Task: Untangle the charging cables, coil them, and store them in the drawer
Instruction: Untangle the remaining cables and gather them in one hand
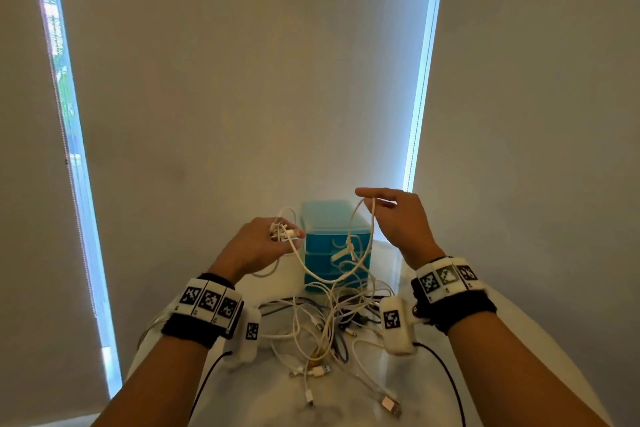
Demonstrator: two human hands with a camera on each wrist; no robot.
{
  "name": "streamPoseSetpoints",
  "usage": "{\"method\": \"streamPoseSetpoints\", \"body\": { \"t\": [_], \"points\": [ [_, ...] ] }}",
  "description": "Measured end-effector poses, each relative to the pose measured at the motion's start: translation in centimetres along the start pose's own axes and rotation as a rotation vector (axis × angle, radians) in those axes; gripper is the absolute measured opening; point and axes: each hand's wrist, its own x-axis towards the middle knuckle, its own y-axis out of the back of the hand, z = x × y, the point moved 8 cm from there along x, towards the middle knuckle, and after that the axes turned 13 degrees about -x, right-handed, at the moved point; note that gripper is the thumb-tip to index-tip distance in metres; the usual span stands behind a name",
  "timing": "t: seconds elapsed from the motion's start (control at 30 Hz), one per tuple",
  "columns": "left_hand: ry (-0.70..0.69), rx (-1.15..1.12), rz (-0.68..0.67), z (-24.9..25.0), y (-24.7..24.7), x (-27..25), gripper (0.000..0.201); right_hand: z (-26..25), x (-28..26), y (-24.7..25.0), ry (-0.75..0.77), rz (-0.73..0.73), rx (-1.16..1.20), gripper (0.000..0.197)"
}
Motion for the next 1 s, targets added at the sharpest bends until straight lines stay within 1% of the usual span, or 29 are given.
{"method": "streamPoseSetpoints", "body": {
  "t": [0.07,0.1,0.17,0.23,0.27,0.3,0.33,0.37,0.43,0.5,0.53,0.57,0.63,0.67,0.73,0.8,0.83,0.9,0.93,0.97,1.0],
  "points": [
    [0.000,-0.024,-0.055,-0.1,-0.6,0.1,0.019,1.0,-0.6,0.0,-0.075,0.021,0.220,0.025],
    [0.006,-0.018,-0.089,-0.2,-0.8,0.0,0.020,1.4,-0.8,-0.1,-0.100,0.035,0.258,0.024],
    [0.030,0.004,-0.154,-0.2,-1.1,-0.1,0.017,2.2,-1.2,0.4,-0.129,0.117,0.223,0.027],
    [0.065,0.021,-0.174,-0.8,-0.8,-0.1,0.008,2.8,-1.4,2.2,-0.131,0.276,0.122,0.034],
    [0.081,0.036,-0.159,-1.2,-0.3,-0.1,0.017,2.9,-1.3,3.1,-0.119,0.336,0.070,0.036],
    [0.095,0.031,-0.126,-1.5,0.4,-0.1,0.024,2.6,-1.2,3.6,-0.093,0.334,0.013,0.036],
    [0.107,0.028,-0.084,-1.7,1.1,-0.1,0.025,2.2,-1.0,3.3,-0.066,0.262,-0.020,0.035],
    [0.107,0.016,-0.048,-1.7,1.7,-0.2,0.023,1.9,-0.8,2.5,-0.054,0.154,-0.009,0.033],
    [0.093,-0.009,-0.031,-1.5,1.9,-0.2,0.027,1.5,-0.7,0.9,-0.088,-0.014,0.140,0.025],
    [0.081,-0.021,-0.115,-1.0,0.6,-0.2,0.028,1.3,-0.9,-0.2,-0.145,-0.085,0.438,0.015],
    [0.079,-0.036,-0.179,-1.0,-0.4,-0.2,0.026,1.2,-0.9,-0.6,-0.177,-0.104,0.563,0.016],
    [0.089,-0.045,-0.253,-0.8,-1.4,-0.4,0.027,1.0,-1.1,-0.9,-0.210,-0.132,0.611,0.018],
    [0.105,-0.022,-0.379,-0.9,-3.1,-1.1,0.040,0.5,-1.4,-1.5,-0.222,-0.216,0.522,0.024],
    [0.096,0.002,-0.398,-1.0,-3.5,-1.2,0.046,0.2,-1.5,-1.6,-0.203,-0.244,0.472,0.029],
    [0.026,0.019,-0.352,-0.2,-3.4,-1.4,0.050,0.0,-1.4,-1.1,-0.171,-0.247,0.429,0.036],
    [-0.050,-0.014,-0.294,0.8,-3.4,-1.4,0.053,-0.2,-1.2,-0.8,-0.141,-0.232,0.402,0.039],
    [-0.069,-0.039,-0.289,1.3,-3.6,-1.5,0.055,-0.3,-1.2,-0.9,-0.136,-0.229,0.399,0.039],
    [-0.068,-0.058,-0.320,1.5,-4.7,-1.5,0.060,-0.7,-1.3,-1.3,-0.139,-0.243,0.393,0.039],
    [-0.045,-0.036,-0.341,1.4,-5.3,-1.6,0.057,-0.9,-1.4,-1.7,-0.145,-0.262,0.394,0.040],
    [-0.014,-0.003,-0.347,1.3,-5.9,-1.6,0.046,-1.1,-1.6,-2.2,-0.153,-0.291,0.413,0.040],
    [0.009,0.027,-0.333,1.3,-6.2,-1.7,0.029,-1.3,-1.8,-2.6,-0.168,-0.327,0.453,0.041]
  ]
}}
